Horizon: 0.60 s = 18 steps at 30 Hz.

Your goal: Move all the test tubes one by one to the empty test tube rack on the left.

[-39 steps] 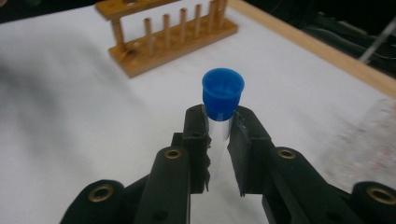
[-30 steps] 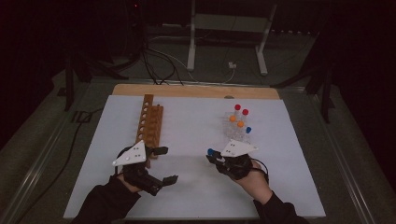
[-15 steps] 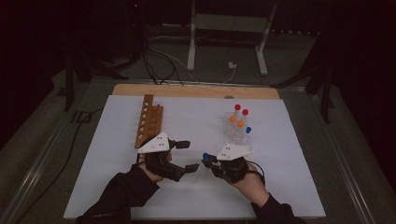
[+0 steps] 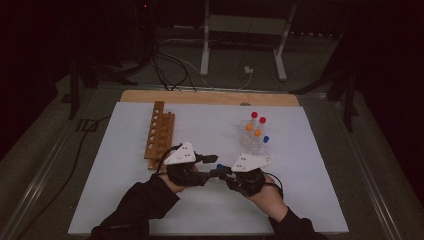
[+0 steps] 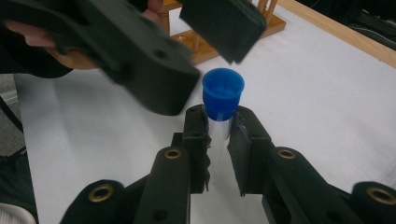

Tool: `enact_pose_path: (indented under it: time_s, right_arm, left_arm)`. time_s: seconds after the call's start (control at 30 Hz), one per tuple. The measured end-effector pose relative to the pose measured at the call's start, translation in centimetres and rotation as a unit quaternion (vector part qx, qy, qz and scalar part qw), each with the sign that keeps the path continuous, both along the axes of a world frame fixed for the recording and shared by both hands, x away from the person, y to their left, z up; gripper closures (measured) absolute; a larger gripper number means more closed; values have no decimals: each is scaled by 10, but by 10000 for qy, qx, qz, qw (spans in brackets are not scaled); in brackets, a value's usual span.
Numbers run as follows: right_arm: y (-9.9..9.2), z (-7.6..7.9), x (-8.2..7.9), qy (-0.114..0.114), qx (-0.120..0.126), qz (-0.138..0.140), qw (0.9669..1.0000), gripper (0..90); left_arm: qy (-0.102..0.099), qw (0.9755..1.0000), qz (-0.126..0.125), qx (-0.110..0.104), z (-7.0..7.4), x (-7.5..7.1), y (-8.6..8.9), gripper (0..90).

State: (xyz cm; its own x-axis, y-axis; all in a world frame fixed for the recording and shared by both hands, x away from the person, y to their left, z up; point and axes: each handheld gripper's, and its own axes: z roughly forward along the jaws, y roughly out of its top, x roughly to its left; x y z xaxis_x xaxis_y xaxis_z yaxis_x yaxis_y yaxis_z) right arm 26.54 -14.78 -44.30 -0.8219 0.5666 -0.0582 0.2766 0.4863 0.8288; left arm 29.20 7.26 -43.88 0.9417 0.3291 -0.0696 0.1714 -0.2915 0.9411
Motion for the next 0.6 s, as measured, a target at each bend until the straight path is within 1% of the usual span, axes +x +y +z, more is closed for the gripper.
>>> enact_pose_path:
  time_s: [0.03, 0.07, 0.1, 0.13, 0.17, 0.2, 0.23, 0.3, 0.5, 0.6]
  right_arm:
    - [0, 0, 0, 6, 2, 1, 10000, 765]
    - [0, 0, 0, 6, 2, 1, 10000, 765]
    - [0, 0, 0, -3, 0, 3, 10000, 765]
    - [0, 0, 0, -6, -4, 5, 10000, 765]
    - [0, 0, 0, -6, -4, 5, 10000, 765]
    - [0, 1, 0, -13, 6, 4, 10000, 765]
    - [0, 1, 0, -13, 6, 4, 10000, 765]
    - [0, 1, 0, -25, 20, -4, 10000, 765]
    - [-1, 1, 1, 11, 40, -31, 10000, 764]
    - [-2, 1, 1, 51, 146, -39, 9999, 749]
  left_arm:
    - [0, 10000, -22, 21, 0, 0, -1, 589]
    - [-21, 10000, -10, 48, -1, 0, -1, 589]
    - [-32, 10000, -22, 71, -1, 1, -2, 637]
    - [-38, 9999, -32, 96, -1, 1, -3, 656]
    - [-40, 9999, -25, 103, -1, 2, -3, 656]
    - [-42, 9999, -51, 114, -1, 2, -4, 695]
    - [-57, 9999, -57, 125, -1, 2, -4, 695]
    - [-77, 9998, -79, 159, -1, 2, -5, 745]
    - [-196, 9996, -59, 210, -1, 2, -6, 769]
    - [-230, 9995, -50, 213, 0, 2, -5, 774]
